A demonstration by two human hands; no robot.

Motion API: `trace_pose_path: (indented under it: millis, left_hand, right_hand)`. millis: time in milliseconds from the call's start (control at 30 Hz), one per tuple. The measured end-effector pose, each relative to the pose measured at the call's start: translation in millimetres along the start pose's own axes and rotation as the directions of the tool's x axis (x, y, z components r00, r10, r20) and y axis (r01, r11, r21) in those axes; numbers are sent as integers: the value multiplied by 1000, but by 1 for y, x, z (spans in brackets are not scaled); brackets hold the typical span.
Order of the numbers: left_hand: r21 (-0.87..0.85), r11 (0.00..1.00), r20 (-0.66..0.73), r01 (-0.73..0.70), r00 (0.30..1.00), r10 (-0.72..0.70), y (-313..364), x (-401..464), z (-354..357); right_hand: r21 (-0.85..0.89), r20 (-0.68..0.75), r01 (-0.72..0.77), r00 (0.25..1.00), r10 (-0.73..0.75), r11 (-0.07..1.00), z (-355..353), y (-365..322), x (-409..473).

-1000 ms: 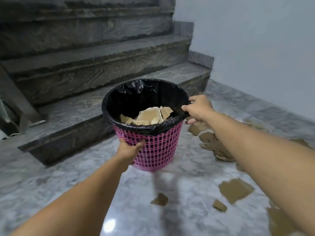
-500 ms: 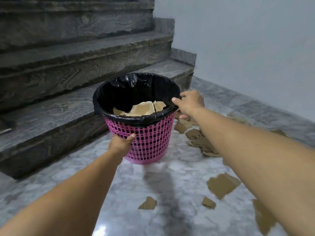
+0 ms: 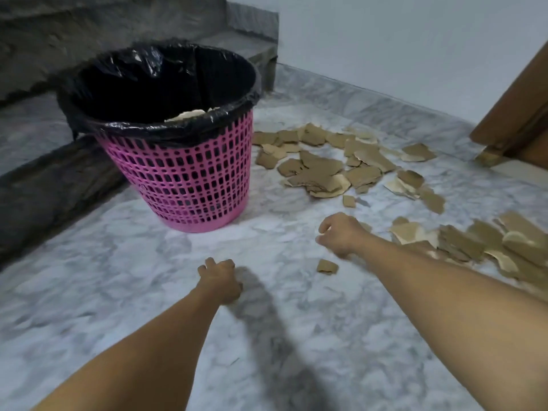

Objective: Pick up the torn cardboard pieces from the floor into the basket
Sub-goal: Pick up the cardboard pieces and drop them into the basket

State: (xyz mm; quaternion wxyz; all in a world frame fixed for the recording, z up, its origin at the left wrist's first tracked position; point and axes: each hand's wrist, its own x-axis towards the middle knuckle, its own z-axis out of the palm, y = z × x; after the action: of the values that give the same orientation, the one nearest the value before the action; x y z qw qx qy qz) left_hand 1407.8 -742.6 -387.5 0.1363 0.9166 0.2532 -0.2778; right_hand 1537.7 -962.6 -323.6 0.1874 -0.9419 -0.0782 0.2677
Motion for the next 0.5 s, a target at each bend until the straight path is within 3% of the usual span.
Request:
trace_pose_path:
  millis: [100, 200, 367, 500]
  left_hand:
    - [-42, 999, -173, -18, 985, 10, 3, 0, 28]
    - [-80, 994, -266, -76, 962, 52, 2, 2, 41]
    - [-128, 982, -220, -142, 969, 112, -4, 9, 35]
    - [-199, 976, -130, -83, 990, 58, 8, 12, 15]
  right_hand:
    - [-96, 73, 39, 997, -32, 995, 36, 35, -4]
    - [-209, 53, 88, 995, -78, 974, 56, 56, -7]
    - [-323, 48, 138, 990, -130, 936, 48, 66, -7]
    - [-391, 57, 131, 991, -118, 911, 3, 77, 6]
